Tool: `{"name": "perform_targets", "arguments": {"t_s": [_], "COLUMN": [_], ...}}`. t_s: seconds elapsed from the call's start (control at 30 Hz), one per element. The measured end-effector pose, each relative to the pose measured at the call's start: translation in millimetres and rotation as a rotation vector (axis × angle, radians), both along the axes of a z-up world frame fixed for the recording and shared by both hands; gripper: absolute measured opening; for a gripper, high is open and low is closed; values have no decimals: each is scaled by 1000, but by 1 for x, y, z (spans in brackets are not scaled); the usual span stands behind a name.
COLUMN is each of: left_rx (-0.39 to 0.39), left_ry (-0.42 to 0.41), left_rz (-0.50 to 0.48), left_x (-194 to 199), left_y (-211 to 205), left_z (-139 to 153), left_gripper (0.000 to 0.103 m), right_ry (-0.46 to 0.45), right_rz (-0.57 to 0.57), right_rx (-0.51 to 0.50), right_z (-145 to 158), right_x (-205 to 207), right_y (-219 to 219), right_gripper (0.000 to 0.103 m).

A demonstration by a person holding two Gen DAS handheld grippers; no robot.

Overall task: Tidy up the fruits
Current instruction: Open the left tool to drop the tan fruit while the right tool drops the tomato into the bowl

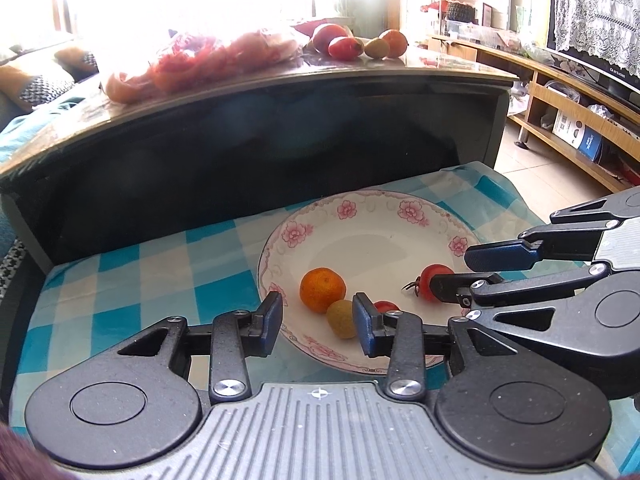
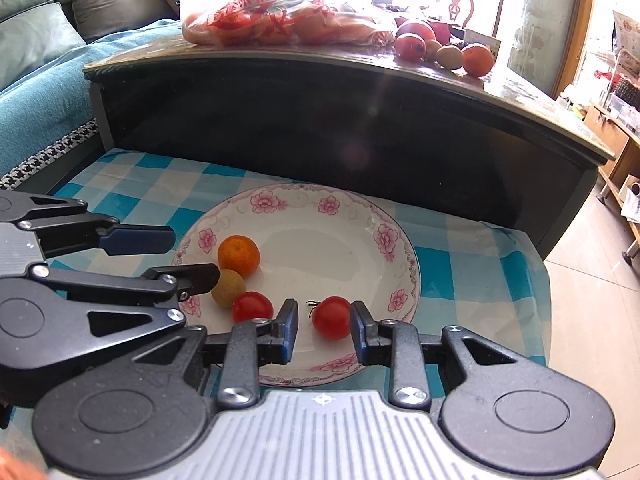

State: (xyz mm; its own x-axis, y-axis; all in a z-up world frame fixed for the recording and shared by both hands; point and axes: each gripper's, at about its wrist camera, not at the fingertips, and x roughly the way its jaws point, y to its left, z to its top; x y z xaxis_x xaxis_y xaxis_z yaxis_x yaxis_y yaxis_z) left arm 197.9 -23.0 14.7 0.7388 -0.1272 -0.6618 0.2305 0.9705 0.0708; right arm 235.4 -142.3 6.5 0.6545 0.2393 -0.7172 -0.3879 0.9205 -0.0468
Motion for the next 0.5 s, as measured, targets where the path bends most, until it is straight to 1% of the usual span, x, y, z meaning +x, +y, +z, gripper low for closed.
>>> {"name": "perform_targets", "arguments": {"t_s": [0.5], "left_rx": [1], "left_ry": [-22], "left_rz": [8], "left_x": [-12], "left_y": [6], "left_z": [12], "left_gripper": [48], "right_ry": [-34], "right_rz": [18], "right_rx": [-10], "right_z": [16], "right_x": [-15], "right_y": [4], "right_gripper": [31]}}
